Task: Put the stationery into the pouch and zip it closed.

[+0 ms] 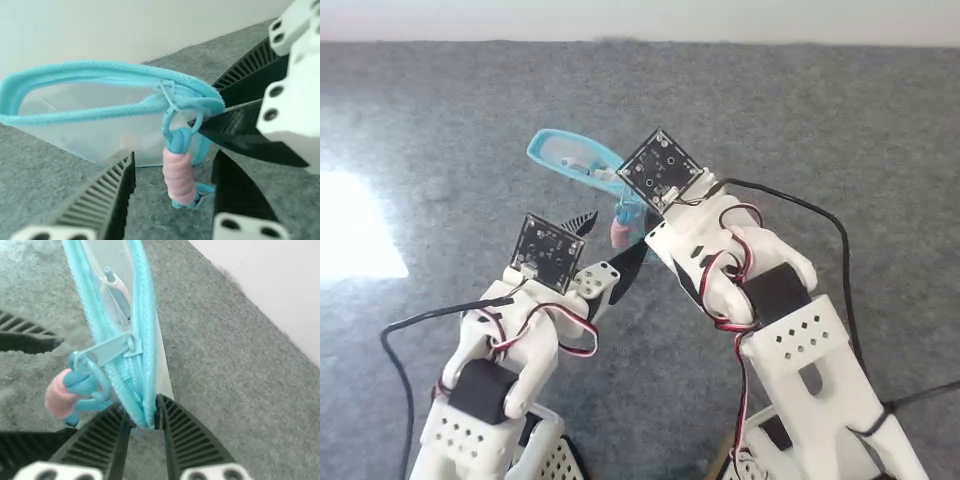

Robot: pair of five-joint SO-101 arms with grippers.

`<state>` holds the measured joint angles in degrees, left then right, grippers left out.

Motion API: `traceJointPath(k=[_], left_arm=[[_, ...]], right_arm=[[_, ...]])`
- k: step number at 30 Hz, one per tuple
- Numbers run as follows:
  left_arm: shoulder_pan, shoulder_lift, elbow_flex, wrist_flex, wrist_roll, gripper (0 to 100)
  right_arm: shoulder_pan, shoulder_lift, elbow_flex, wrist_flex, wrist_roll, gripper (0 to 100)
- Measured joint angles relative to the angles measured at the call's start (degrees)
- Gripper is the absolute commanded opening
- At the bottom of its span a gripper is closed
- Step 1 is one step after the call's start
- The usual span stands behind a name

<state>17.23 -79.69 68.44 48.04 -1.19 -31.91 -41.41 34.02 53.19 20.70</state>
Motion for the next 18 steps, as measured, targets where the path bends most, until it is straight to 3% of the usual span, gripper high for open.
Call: traceJointPath(k=[3,8,18], left_arm=[[0.0,0.0,0.2,-0.4,0.0,17],[1.2,0.0,0.2,-0.4,-0.1,1],[1.4,0.0,0.1,0.5,-0.4,1]], right_arm=[[-1.3,-1.8,0.1,1.7,0.0,0.8],[-3.4,-4.2,0.1,3.4,-0.1,0.8],[-3.5,-5.9,3.9,2.5,-0.1,0.8]])
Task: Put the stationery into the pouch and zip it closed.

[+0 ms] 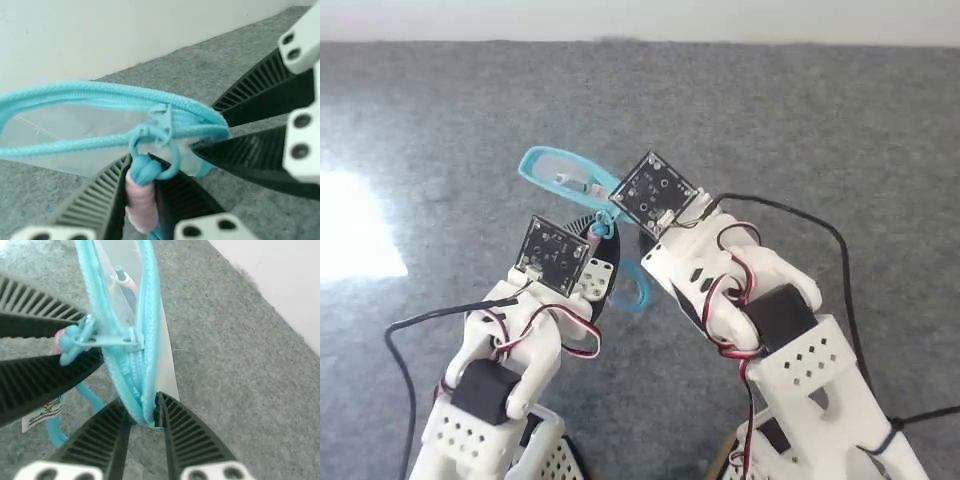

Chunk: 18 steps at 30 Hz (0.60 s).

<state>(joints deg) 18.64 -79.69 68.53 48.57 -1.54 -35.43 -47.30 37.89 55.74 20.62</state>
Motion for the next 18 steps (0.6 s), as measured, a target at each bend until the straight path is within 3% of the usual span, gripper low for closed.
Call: traceJointPath(k=[13,18], left_arm=[[-12.0,0.1,-3.5,0.9,-1.5,1],[-14.7,0.0,-3.9,1.1,-1.9,1]], right_arm=[[3.4,-1.5,8.3,-4.4,1.8,0.8],[8.9,0.0,11.3,-3.9,2.5,0.8]])
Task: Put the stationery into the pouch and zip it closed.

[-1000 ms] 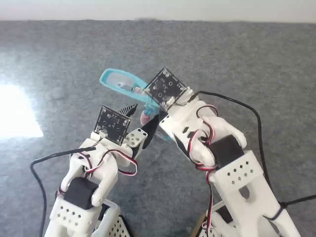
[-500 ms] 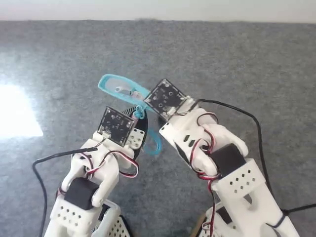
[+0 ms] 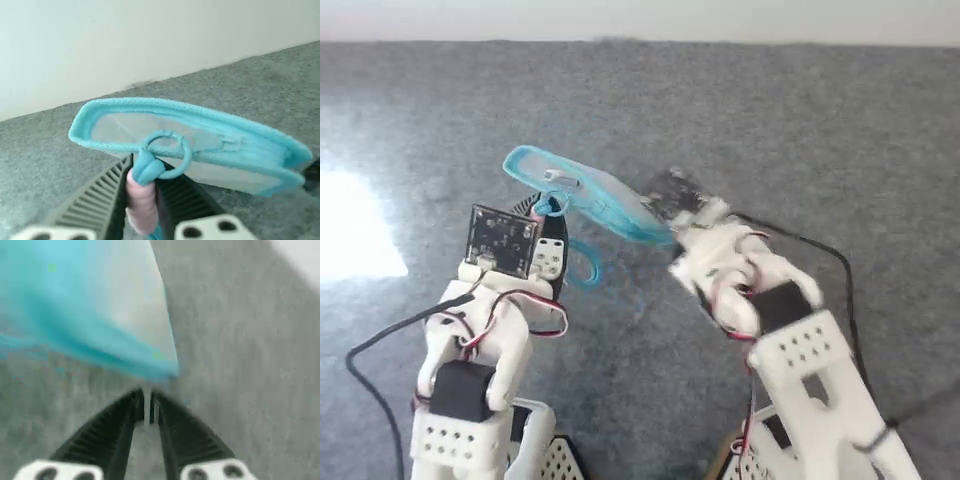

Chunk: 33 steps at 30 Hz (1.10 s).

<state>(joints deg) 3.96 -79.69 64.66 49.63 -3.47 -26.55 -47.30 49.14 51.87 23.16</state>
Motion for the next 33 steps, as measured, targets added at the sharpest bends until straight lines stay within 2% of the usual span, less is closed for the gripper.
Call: traceJointPath(k=[6,9,13,15,17,21,27,33], left_arm=[[-0.6,0.0,0.0,0.0,0.0,1],[-0.6,0.0,0.0,0.0,0.0,1],[0.0,0.0,0.0,0.0,0.0,1],[1.1,0.0,0.0,0.0,0.0,1],[2.0,0.0,0.0,0.0,0.0,1],[2.8,0.0,0.0,0.0,0.0,1],[2.8,0.0,0.0,0.0,0.0,1],[2.8,0.0,0.0,0.0,0.0,1]], right_arm=[[1.1,-0.2,0.1,-0.1,0.0,1.2],[1.3,-2.5,0.1,0.0,-0.8,6.2],[-5.1,-10.7,0.1,1.7,-1.1,17.1],[-10.3,-15.3,0.1,2.5,-1.2,18.8],[-14.2,-18.6,0.1,2.7,-1.2,18.7],[-17.5,-20.0,0.1,1.4,-1.2,18.7],[-17.5,-13.0,0.1,-4.7,-1.2,18.5],[-17.7,-9.6,-0.7,-6.8,-1.8,4.9]])
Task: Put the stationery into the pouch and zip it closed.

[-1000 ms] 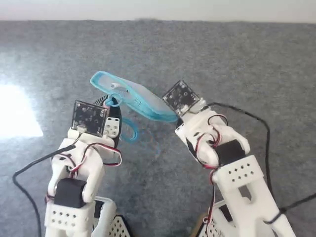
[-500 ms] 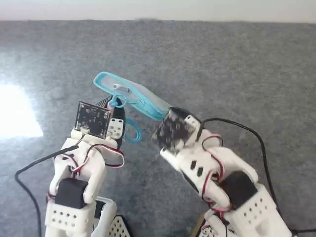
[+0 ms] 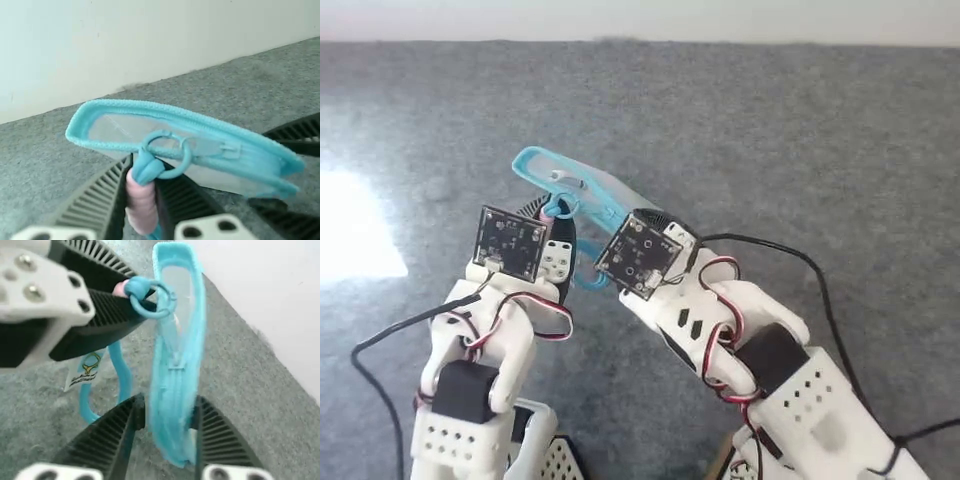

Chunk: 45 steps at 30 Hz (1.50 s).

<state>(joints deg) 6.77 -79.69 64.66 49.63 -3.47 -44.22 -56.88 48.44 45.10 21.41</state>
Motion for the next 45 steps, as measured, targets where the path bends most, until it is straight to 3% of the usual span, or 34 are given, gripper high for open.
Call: traceJointPath(k=[4,19,31,45], left_arm=[[0.0,0.0,0.0,0.0,0.2,1],[-0.2,0.0,-0.1,0.6,0.0,1],[-15.0,0.1,0.0,-2.7,0.0,1],[-17.0,0.1,0.5,-2.9,-0.6,1]], right_arm=[[0.0,0.1,-0.9,-0.1,-0.4,0.5],[3.1,0.0,-1.7,2.1,0.3,0.6],[4.7,-1.3,-2.3,8.1,4.8,0.6],[15.3,-12.0,5.6,6.9,11.8,0.6]])
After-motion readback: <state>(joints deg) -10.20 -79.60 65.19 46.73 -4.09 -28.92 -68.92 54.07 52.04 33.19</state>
